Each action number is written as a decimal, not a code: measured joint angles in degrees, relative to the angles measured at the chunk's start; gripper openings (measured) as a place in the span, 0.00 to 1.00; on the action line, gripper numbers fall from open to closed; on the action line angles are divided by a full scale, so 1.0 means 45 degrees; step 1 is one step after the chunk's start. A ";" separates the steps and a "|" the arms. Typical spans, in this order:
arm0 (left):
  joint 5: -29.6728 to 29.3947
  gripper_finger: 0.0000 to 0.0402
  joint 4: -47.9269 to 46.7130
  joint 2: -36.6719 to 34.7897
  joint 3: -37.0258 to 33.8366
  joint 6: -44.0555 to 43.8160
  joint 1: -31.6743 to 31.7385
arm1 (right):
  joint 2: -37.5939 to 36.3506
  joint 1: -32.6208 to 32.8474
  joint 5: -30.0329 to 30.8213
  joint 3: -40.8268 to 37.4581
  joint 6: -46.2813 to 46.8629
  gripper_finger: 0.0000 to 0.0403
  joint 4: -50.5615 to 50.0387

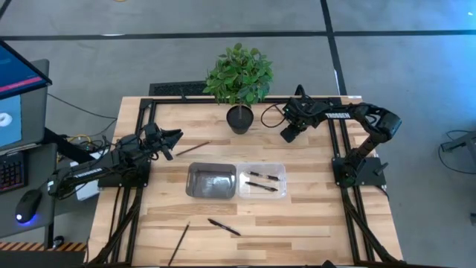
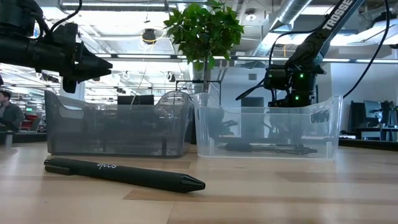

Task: Sort pens & pencils
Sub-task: Put the green pencil into the black bin

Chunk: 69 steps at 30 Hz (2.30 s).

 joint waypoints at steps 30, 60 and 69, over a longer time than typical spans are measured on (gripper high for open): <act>0.0000 0.23 0.0000 0.0000 0.0000 -0.0092 0.0005 | -0.0009 0.0018 0.0050 0.0005 0.0345 0.20 -0.0317; 0.0000 0.23 0.0000 0.0000 0.0000 -0.0093 0.0000 | -0.0015 0.0034 0.0132 -0.0019 0.0287 0.13 -0.0268; -0.0010 0.23 0.0034 0.0000 0.0000 -0.0188 0.0003 | -0.0020 0.0039 0.0132 -0.0004 0.0301 0.13 -0.0376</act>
